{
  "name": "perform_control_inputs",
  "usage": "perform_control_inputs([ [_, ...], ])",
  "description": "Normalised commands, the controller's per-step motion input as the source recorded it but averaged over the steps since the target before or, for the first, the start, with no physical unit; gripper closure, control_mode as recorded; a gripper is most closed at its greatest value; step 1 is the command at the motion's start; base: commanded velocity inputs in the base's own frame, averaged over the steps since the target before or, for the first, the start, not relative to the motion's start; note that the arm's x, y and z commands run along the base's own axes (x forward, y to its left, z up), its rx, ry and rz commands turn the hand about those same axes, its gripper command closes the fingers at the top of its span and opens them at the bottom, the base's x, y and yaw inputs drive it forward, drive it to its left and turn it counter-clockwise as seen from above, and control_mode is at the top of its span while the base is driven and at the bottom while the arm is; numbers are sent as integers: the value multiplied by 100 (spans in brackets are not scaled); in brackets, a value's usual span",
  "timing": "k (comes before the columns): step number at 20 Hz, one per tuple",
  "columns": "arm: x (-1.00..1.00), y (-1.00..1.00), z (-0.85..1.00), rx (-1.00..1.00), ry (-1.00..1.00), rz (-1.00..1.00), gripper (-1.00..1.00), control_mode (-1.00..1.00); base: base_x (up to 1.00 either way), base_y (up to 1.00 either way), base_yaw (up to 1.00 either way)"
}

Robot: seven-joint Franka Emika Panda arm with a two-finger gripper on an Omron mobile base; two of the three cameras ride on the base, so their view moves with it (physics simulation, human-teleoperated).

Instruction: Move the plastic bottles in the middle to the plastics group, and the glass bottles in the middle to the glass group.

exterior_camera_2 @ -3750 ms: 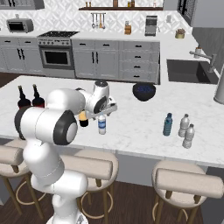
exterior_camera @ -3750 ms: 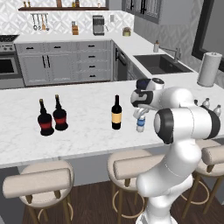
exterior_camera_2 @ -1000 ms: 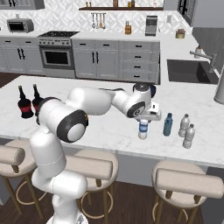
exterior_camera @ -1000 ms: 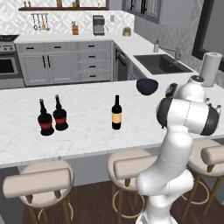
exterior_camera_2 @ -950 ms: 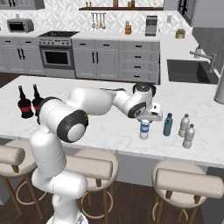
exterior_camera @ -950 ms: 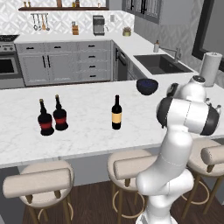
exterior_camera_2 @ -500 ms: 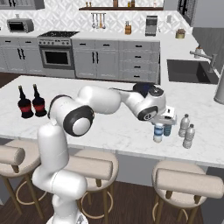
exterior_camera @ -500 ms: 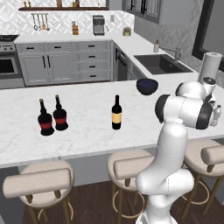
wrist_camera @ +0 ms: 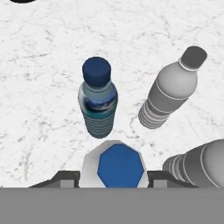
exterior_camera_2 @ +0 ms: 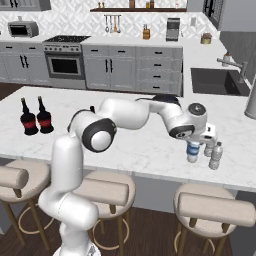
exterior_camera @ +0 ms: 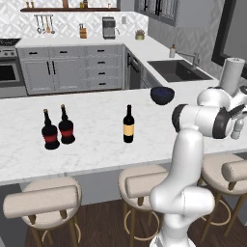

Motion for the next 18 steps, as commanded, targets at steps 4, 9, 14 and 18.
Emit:
perform_control_inputs([
  [4,0,0,-31,0,-10,7,100,-100,0,0,0],
  [9,0,0,-29,-6,-1,6,100,-100,0,0,0],
  [14,0,1,-5,-14,0,1,100,-100,0,0,0],
  [18,0,1,0,-9,0,0,100,-100,0,0,0],
])
